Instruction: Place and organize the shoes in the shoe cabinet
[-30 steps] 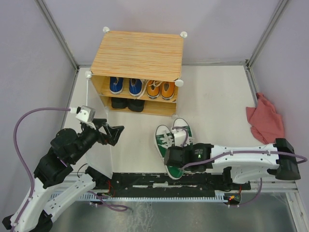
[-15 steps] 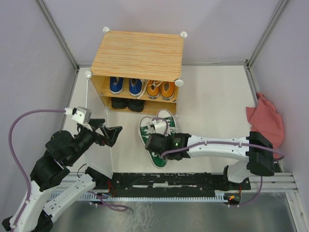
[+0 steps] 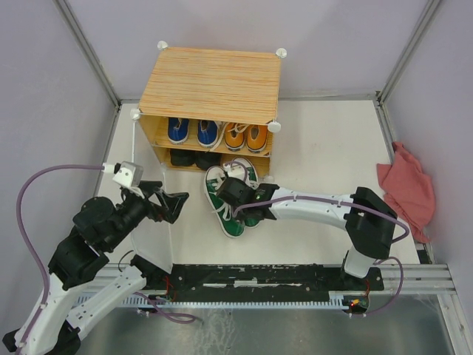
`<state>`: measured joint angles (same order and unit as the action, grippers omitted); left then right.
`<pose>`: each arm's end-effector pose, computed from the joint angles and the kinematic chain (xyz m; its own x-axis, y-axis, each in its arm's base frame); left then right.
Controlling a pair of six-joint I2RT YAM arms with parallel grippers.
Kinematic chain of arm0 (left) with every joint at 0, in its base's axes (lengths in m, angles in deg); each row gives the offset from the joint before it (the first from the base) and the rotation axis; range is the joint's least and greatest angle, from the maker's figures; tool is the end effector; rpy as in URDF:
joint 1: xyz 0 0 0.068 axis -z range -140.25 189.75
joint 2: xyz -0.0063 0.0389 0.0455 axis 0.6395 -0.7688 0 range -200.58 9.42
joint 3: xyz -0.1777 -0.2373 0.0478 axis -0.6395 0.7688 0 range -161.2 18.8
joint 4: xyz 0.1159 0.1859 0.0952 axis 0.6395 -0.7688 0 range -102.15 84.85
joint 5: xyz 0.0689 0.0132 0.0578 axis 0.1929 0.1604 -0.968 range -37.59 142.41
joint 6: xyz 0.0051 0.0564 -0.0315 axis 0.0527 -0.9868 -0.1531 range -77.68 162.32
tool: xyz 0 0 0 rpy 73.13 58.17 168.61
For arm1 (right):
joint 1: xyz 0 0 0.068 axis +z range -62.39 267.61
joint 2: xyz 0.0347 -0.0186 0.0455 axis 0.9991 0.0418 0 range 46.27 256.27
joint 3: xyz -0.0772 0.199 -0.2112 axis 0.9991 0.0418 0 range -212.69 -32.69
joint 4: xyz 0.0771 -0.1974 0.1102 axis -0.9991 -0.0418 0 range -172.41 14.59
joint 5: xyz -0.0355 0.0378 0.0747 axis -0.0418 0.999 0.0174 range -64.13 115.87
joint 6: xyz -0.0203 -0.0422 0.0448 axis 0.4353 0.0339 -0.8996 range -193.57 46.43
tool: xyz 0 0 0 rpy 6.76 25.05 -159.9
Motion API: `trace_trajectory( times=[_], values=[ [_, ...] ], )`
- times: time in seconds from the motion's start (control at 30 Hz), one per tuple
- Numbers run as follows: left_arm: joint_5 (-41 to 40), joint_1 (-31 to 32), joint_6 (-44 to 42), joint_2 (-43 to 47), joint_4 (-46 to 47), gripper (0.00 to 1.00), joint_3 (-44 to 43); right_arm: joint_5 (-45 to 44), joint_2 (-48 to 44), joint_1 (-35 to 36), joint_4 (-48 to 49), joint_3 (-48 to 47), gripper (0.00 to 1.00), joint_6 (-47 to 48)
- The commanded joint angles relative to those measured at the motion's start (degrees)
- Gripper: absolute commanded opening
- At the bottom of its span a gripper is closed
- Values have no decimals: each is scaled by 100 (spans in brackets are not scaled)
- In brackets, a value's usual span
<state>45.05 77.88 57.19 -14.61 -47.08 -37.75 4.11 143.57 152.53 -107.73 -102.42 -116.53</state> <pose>0.0271 -0.0129 0.3815 -0.2560 -0.1227 -0.9589 0.4628 0.8553 -0.2330 0.1617 0.3012 0.2499 -0.7878 -0.1903 -0.5858 -0.3081 0.9453 0.1074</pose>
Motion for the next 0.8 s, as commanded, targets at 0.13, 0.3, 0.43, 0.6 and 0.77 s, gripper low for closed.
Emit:
trace_trajectory(
  times=[0.13, 0.3, 0.43, 0.6, 0.77],
  values=[
    [-441, -20, -219, -144, -107, 99, -153, -358, -131, -580, 1424, -266, 2, 97],
    [-443, -25, -242, -220, -24, 99, -57, -503, 17, -806, 1759, -255, 2, -38],
    [-408, -25, -266, -328, 1, 99, -33, -742, 275, -864, 1851, -419, 2, -284],
    [-399, -25, -301, -363, -8, 99, 3, -759, 268, -869, 1840, -489, 2, -412],
    [-389, -24, -279, -409, 24, 99, 29, -812, 153, -869, 2009, -197, 2, -488]
  ],
)
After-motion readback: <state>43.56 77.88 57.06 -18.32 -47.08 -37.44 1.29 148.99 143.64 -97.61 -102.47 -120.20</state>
